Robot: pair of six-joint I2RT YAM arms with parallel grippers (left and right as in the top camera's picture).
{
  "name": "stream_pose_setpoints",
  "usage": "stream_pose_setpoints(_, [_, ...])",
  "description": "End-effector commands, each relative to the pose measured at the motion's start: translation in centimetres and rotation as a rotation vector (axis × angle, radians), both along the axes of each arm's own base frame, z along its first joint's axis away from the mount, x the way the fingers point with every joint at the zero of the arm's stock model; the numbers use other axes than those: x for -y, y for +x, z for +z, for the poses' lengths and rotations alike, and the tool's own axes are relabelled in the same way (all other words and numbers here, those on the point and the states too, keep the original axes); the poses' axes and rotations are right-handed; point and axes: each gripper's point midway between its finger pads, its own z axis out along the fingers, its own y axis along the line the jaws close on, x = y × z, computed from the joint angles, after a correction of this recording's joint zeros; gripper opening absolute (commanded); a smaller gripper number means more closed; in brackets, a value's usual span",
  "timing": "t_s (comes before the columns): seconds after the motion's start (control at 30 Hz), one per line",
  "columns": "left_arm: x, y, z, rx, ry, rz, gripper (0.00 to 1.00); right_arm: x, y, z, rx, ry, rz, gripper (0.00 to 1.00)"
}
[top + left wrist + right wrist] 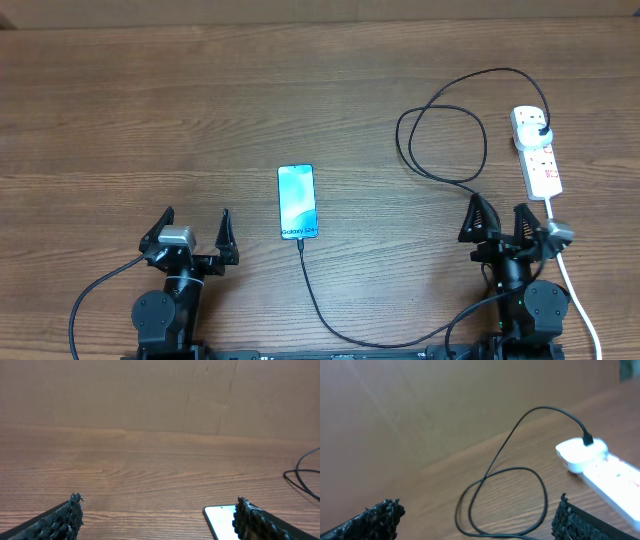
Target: Plug charger to phone and switch on socket
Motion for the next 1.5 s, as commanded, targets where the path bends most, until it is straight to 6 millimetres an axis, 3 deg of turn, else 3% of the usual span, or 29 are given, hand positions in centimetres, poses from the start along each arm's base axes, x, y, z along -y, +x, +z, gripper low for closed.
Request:
stream_pose_setpoints(0.0, [0.03,-0.02,-0.06,0.002,-0.008,-0.003,1.0,-0.83,0.05,-0.28,-0.002,-0.184,0.057,1.0])
stream_pose_setpoints(0.3, [0.03,-0.02,-0.06,0.002,-0.008,-0.003,1.0,-0.84,-0.05,0.24,0.025,-0.256,0.058,1.0])
stream_pose_setpoints(1.47, [0.03,-0.02,-0.06,0.002,-0.008,-0.003,1.0,-0.97,0.05,0.35,0.045,-0.261,0.064,1.0])
